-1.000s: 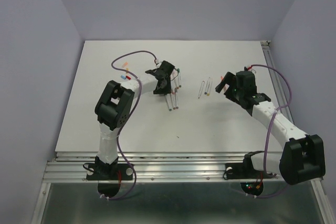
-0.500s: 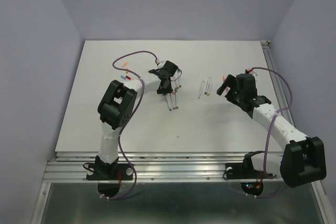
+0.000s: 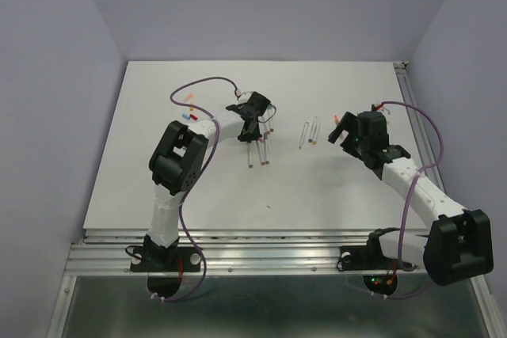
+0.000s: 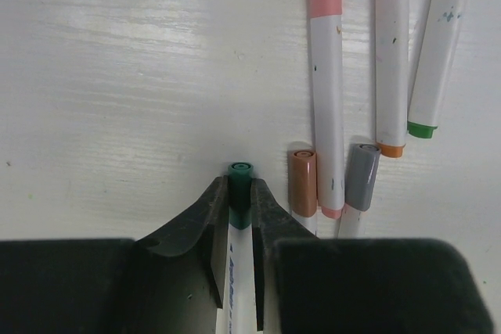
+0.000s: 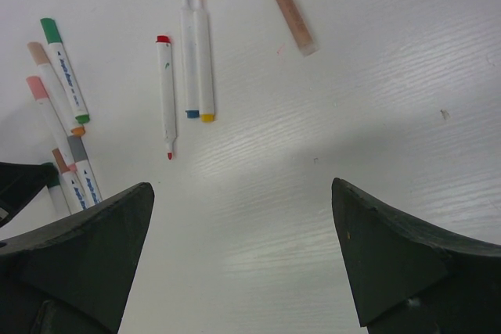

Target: Open the pen caps

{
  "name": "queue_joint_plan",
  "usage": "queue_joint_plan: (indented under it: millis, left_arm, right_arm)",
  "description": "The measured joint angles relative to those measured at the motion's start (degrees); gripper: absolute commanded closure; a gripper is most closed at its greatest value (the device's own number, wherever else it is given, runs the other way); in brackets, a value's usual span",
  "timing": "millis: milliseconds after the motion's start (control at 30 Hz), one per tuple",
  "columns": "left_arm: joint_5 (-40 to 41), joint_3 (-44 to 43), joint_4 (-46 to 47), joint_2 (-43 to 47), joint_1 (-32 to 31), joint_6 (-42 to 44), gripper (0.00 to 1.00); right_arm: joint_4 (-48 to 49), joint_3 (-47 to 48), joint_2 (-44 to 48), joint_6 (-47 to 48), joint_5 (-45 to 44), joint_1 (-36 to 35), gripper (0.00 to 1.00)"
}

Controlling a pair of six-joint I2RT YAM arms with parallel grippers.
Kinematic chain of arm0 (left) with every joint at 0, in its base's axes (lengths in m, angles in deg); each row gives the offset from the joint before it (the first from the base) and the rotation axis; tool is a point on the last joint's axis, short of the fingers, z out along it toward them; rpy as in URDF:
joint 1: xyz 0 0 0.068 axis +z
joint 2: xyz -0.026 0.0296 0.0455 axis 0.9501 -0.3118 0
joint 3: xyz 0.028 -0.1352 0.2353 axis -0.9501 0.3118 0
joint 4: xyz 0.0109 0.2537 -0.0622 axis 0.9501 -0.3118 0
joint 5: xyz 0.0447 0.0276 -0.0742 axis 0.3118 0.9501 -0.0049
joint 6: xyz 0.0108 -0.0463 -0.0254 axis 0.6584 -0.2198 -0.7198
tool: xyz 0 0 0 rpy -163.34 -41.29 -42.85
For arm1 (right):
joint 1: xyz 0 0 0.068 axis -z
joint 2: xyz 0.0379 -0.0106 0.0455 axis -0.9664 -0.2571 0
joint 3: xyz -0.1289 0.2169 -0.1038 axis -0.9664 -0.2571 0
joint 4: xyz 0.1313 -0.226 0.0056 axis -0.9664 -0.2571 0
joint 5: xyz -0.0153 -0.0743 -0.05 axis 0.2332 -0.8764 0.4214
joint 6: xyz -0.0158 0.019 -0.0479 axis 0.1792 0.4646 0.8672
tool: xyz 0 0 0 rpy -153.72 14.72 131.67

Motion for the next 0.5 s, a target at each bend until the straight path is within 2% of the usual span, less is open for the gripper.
queue_joint_plan:
  millis: [200, 333, 500]
  left_arm:
    - [-0.2, 3.78, 2.97, 2.47, 0.0, 0.79, 1.0]
    - [-0.13, 8.66, 3.15, 7.85, -0.02, 1.09, 1.0]
    - [-0.2, 14.75, 6.05, 20.83, -0.02, 0.74, 1.0]
  right_arm:
    - [1.57, -1.53, 1.09, 3.43, 5.84, 0.0, 0.0]
    - [7.37, -5.14, 4.92, 5.4, 19.04, 0.02, 0.0]
    - [15.45, -7.72, 7.82, 5.01, 33.44, -1.11, 0.0]
